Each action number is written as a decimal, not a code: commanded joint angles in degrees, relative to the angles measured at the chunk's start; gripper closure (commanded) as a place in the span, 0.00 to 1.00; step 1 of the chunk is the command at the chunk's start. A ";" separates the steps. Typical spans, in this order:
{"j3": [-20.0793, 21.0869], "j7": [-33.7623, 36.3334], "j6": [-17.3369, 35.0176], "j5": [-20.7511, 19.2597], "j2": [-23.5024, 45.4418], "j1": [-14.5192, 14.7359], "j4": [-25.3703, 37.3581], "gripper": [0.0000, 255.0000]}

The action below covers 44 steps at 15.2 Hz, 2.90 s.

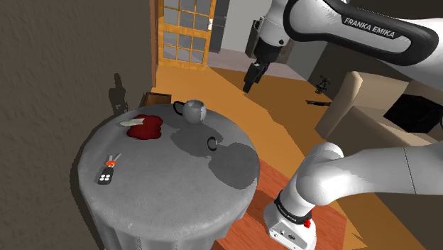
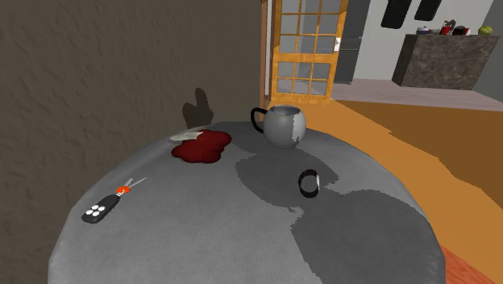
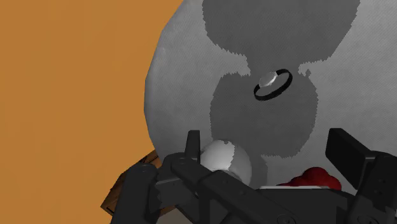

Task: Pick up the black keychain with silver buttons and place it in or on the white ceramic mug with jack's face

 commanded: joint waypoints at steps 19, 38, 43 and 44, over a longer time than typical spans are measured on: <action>15.79 16.65 17.34 7.31 22.83 6.04 2.23 0.00; 26.55 36.72 25.73 -3.44 60.61 13.54 26.85 0.00; 26.30 40.01 25.49 -6.78 69.51 17.25 34.82 0.00; 26.19 40.12 26.12 -6.96 69.85 17.33 34.51 0.00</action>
